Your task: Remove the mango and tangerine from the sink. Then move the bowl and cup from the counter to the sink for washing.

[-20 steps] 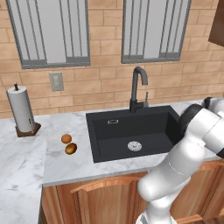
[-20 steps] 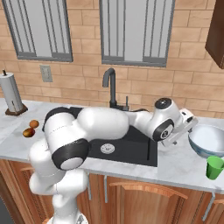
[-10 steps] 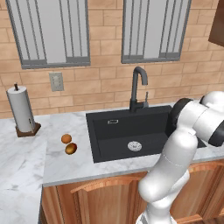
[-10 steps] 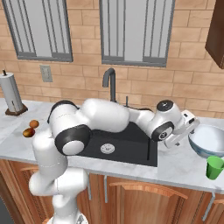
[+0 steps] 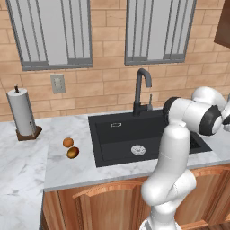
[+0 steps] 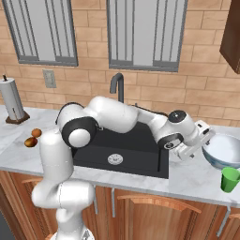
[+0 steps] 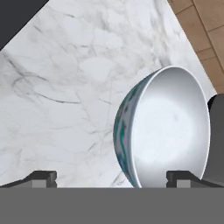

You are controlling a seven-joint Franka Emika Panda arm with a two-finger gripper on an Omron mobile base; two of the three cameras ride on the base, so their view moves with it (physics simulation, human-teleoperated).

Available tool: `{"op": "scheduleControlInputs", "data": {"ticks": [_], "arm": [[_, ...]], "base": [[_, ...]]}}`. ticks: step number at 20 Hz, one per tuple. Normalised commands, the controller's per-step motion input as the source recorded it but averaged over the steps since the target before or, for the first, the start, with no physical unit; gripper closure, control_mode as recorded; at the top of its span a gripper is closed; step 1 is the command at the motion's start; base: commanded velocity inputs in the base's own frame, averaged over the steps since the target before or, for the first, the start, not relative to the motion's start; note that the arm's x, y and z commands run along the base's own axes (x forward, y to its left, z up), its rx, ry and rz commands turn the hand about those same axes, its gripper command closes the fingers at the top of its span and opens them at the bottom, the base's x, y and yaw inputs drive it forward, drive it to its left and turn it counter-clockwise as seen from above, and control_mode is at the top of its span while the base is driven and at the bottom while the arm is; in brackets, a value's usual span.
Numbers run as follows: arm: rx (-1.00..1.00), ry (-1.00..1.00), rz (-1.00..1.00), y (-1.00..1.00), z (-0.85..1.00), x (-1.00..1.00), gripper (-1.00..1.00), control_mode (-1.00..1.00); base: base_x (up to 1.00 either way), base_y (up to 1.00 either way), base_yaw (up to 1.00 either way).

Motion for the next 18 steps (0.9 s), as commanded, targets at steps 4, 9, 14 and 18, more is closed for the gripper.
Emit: {"op": "scheduleControlInputs", "data": {"ticks": [4, 9, 14, 18], "arm": [[0.00, 0.00, 0.00, -0.16, 0.00, 0.03, -1.00, -1.00], [0.00, 0.00, 0.00, -0.19, 0.00, 0.02, -1.00, -1.00], [0.00, 0.00, 0.00, -0.09, -0.01, 0.04, -1.00, -1.00], [0.01, 0.00, 0.00, 0.02, -0.07, 0.15, -1.00, -1.00]], "base": [[0.00, 0.00, 0.00], [0.00, 0.00, 0.00], [0.00, 0.00, 0.00], [0.00, 0.00, 0.00]]}}
